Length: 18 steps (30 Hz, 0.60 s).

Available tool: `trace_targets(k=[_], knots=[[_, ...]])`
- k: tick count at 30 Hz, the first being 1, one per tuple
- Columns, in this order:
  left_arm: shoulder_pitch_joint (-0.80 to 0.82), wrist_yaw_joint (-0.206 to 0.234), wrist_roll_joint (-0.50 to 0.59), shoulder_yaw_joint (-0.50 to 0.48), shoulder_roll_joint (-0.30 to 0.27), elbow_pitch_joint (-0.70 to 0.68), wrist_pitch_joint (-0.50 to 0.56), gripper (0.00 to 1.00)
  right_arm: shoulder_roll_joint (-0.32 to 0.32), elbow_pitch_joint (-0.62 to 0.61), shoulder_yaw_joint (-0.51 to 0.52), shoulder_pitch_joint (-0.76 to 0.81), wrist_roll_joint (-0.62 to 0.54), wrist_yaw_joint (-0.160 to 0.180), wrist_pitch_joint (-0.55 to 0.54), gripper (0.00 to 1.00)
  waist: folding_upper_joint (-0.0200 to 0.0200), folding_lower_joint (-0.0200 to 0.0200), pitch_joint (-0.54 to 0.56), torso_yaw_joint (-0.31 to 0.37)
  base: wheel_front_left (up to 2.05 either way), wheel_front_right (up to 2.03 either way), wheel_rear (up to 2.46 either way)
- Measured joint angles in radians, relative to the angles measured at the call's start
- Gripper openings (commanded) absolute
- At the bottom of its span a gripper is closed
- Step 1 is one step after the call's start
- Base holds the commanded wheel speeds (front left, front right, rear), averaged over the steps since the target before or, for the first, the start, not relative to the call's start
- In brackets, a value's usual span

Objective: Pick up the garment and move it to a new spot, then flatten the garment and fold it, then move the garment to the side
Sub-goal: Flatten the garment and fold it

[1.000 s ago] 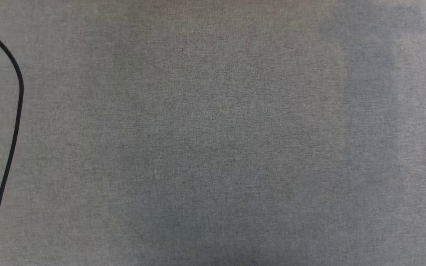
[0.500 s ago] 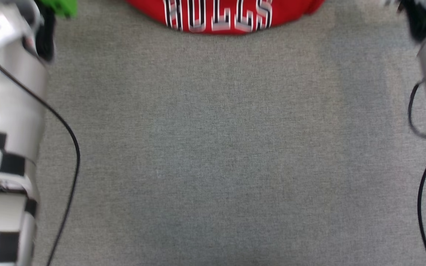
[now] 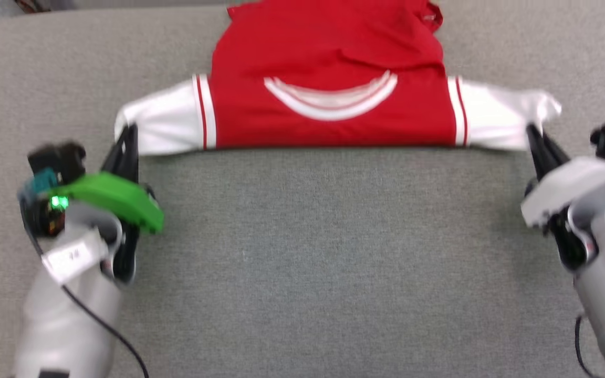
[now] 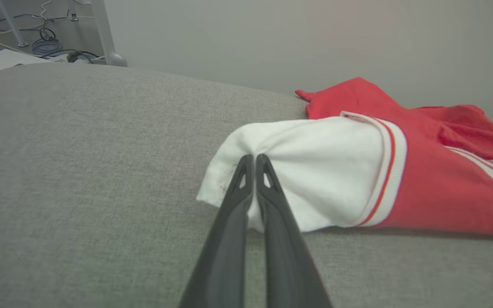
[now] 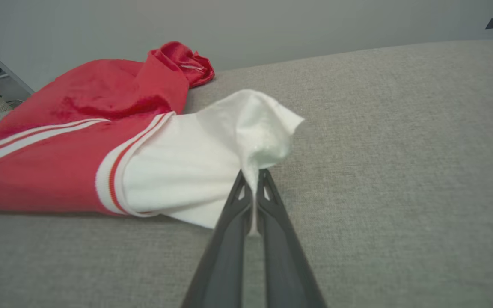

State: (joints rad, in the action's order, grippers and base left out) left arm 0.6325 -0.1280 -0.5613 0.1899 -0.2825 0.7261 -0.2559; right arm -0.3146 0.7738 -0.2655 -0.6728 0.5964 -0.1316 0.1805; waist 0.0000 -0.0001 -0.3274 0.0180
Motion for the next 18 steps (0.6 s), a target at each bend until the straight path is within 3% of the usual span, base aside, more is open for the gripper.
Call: trace_targets(k=[10,18], knots=[[-0.348,0.005,0.026,-0.026,0.014,-0.152,0.000,0.00,-0.002,-0.249,0.123,0.385,-0.002,0.000,-0.040,0.00,0.0000,0.0000,0.146,-0.013,0.00,0.00,0.00],[-0.580,0.053,0.024,-0.010,0.025,-0.275,0.023,0.00,0.092,-0.515,0.293,0.728,-0.115,0.000,-0.175,0.00,0.0000,-0.0001,0.244,-0.017,0.00,0.00,0.00]])
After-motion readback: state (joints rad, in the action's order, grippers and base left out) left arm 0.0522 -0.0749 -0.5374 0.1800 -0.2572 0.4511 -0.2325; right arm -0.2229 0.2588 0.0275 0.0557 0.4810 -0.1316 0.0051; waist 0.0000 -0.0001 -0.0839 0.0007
